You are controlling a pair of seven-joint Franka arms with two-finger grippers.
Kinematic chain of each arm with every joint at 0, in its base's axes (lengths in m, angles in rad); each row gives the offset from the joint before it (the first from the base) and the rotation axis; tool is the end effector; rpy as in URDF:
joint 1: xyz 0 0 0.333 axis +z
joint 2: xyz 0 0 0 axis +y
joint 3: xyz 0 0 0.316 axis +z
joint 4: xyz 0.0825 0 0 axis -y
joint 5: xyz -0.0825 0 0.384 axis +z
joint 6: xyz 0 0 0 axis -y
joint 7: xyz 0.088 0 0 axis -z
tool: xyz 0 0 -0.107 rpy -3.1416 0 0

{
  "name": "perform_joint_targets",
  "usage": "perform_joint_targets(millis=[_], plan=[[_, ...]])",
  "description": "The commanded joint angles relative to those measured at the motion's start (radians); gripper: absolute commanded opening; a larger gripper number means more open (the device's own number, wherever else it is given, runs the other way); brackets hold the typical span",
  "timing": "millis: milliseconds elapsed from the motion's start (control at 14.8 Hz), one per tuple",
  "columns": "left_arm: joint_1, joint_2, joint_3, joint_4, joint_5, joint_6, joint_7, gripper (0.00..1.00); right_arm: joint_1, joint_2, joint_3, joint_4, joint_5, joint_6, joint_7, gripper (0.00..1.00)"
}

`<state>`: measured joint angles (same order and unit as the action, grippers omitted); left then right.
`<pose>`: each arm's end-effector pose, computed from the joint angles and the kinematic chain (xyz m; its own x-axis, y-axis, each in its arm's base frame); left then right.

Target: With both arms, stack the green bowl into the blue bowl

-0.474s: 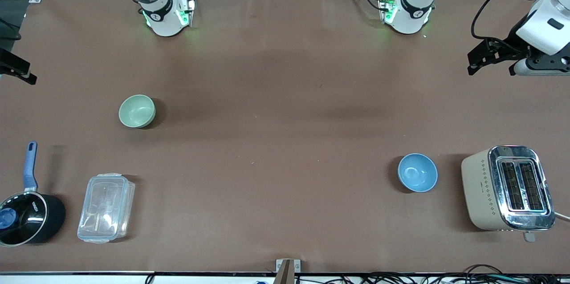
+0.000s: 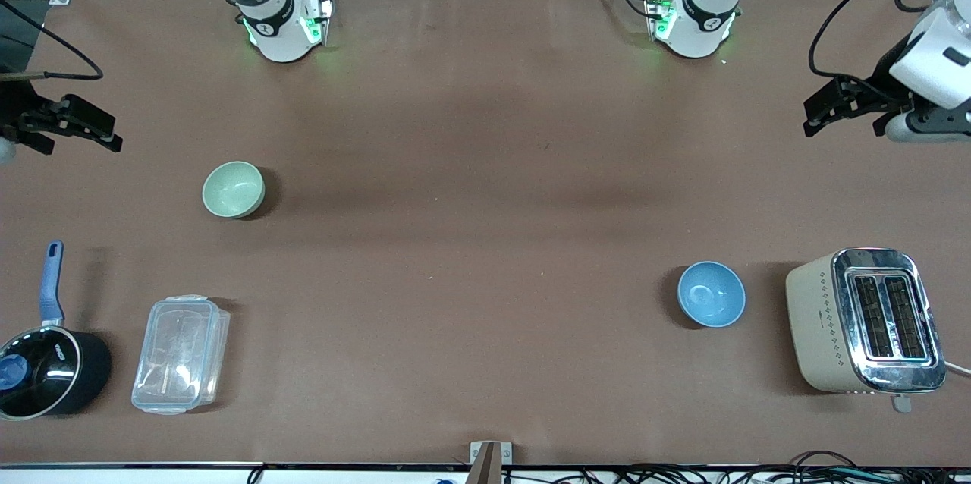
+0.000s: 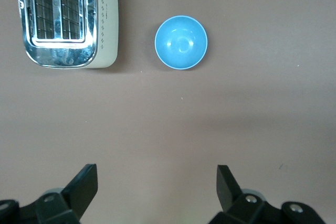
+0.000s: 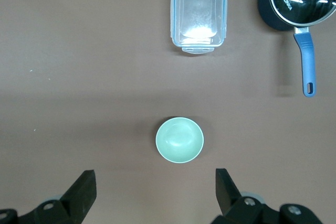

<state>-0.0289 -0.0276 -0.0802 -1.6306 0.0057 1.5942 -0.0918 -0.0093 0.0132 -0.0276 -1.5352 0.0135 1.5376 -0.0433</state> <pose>0.5440 -0.0596 0.6134 0.9998 -0.0174 -0.0081 -0.0175 -0.9998 -0.0087 0.5552 -0.0189 0.6310 0.9999 0.0068 -0.0102 0.0067 -0.9999 -0.0136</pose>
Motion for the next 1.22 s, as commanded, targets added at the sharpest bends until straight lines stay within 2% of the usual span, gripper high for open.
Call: perform_joint_targets(millis=[0, 203, 474, 677, 880, 1015, 1150], plan=[[-0.002, 0.121, 0.002, 0.046, 0.005, -0.005, 0.015, 1.00, -0.023, -0.019, -0.006, -0.036, 0.006, 0.013, 0.005, 1.00], [0.000, 0.219, 0.002, 0.006, 0.077, 0.152, 0.012, 1.00, -0.047, -0.019, -0.006, -0.078, 0.006, 0.036, -0.026, 1.00], [0.004, 0.357, 0.002, -0.067, 0.082, 0.401, 0.009, 1.00, -0.055, -0.050, -0.006, -0.186, 0.006, 0.087, -0.052, 0.99], [0.006, 0.443, 0.002, -0.106, 0.083, 0.570, 0.007, 1.00, -0.096, -0.104, -0.008, -0.378, 0.006, 0.200, -0.122, 0.99], [0.041, 0.518, 0.002, -0.104, 0.123, 0.653, 0.026, 1.00, -0.156, -0.167, -0.008, -0.650, 0.008, 0.437, -0.199, 0.98], [0.041, 0.560, 0.002, -0.101, 0.145, 0.703, 0.026, 0.99, -0.179, -0.154, -0.009, -0.741, 0.009, 0.537, -0.205, 0.98], [0.052, 0.601, 0.000, -0.095, 0.145, 0.746, 0.023, 0.91, -0.187, -0.138, -0.009, -0.824, 0.017, 0.626, -0.204, 0.96]])
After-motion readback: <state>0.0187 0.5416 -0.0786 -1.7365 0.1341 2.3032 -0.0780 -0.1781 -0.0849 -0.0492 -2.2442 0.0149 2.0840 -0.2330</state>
